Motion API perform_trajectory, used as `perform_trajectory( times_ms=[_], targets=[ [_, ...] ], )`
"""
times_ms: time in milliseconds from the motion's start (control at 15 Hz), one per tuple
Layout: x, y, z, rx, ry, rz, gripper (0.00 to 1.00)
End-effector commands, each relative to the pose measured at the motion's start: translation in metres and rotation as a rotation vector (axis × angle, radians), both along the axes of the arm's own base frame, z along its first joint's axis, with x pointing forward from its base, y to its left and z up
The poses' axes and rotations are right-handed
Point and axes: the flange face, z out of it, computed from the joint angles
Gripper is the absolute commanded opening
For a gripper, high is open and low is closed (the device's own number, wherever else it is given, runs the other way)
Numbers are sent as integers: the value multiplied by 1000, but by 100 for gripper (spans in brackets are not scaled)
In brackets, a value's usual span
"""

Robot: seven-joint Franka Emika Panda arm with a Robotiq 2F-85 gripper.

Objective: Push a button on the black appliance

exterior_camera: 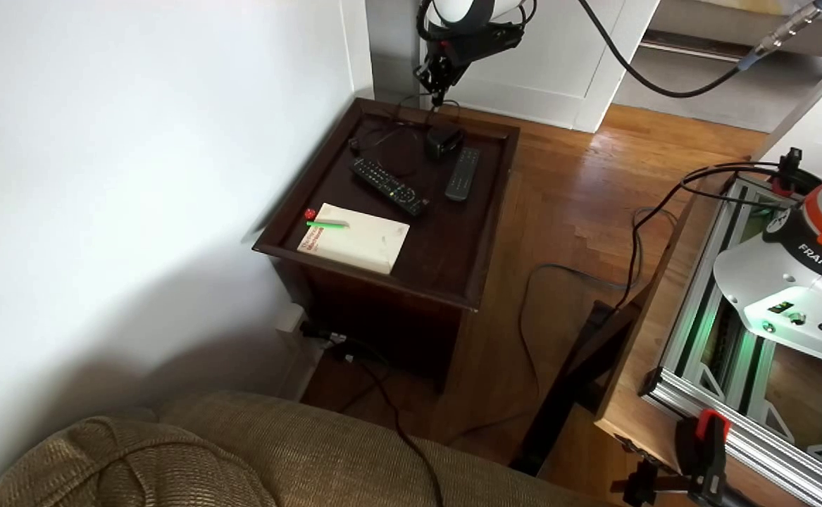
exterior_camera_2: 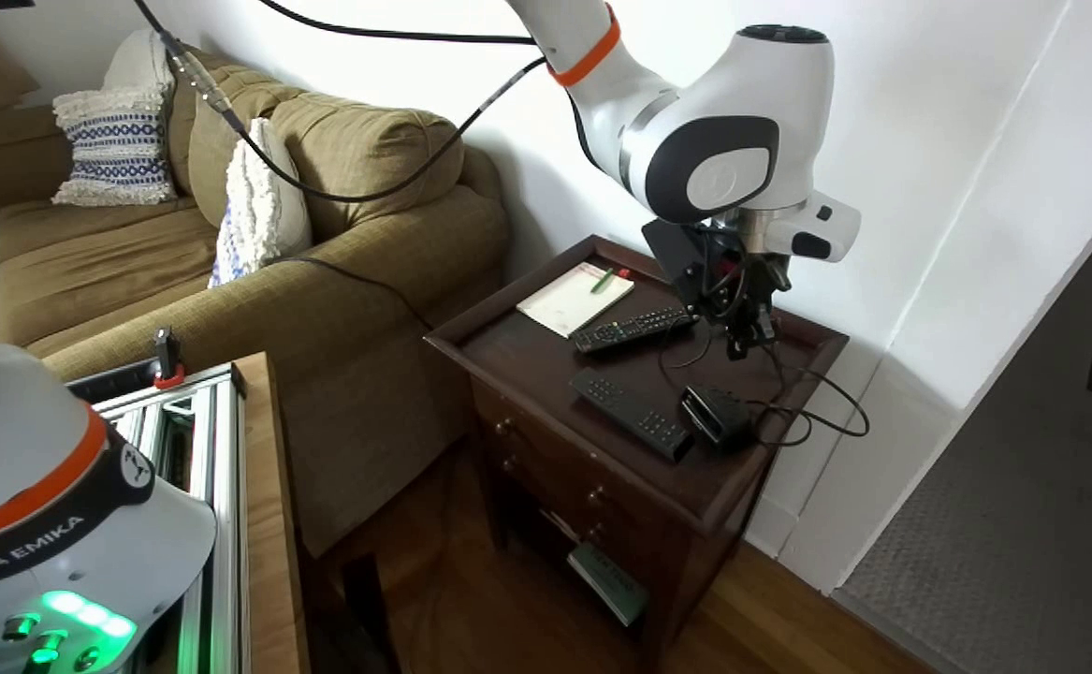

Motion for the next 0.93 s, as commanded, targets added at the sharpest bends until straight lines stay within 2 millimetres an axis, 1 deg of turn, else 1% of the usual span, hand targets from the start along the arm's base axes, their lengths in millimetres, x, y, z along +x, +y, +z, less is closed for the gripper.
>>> perform_trajectory(
  times_ms=[0, 267, 600, 867],
  targets=[
    [7, -7, -18, -21, 4, -33, 0],
    [8, -11, -26, -30, 21, -51, 0],
    [7, -7, -36, -35, 39, -54, 0],
    [8, -3, -36, -34, 43, -53, 0]
  ],
)
